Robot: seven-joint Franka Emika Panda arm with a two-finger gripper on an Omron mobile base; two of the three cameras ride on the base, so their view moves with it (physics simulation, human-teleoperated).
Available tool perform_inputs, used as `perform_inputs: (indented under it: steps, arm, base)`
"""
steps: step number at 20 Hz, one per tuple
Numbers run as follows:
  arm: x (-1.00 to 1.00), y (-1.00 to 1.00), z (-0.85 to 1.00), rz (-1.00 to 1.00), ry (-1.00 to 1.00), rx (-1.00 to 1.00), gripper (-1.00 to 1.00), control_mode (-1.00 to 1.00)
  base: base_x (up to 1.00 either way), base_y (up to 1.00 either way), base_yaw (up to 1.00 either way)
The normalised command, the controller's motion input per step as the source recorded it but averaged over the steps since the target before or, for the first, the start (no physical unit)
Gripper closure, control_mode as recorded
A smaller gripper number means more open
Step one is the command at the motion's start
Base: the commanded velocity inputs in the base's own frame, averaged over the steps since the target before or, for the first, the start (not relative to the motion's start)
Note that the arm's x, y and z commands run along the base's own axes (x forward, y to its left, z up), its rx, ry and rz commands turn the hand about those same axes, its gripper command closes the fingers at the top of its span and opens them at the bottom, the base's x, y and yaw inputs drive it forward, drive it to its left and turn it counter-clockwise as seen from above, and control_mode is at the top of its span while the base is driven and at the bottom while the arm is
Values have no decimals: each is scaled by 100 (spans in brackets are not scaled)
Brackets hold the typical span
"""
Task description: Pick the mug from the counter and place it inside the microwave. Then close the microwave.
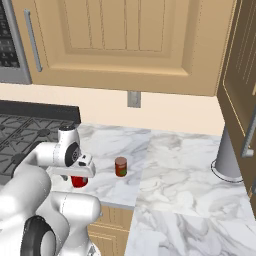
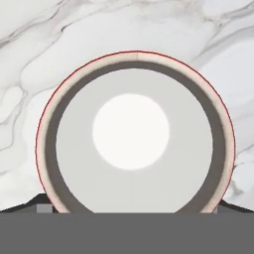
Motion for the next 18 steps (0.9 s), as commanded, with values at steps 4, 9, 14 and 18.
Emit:
perform_inputs:
  steps: [4,9,14,18]
  arm:
    - [-21,-5,0,0,0,0,-100,-100]
    - [-17,-7,0,0,0,0,-100,-100]
    - [-1,-5,-5,0,0,0,-100,-100]
    - [0,-1,-6,0,0,0,-100,-100]
  base:
    - [0,0,0]
    - [0,0,0]
    - [0,0,0]
    - [0,0,0]
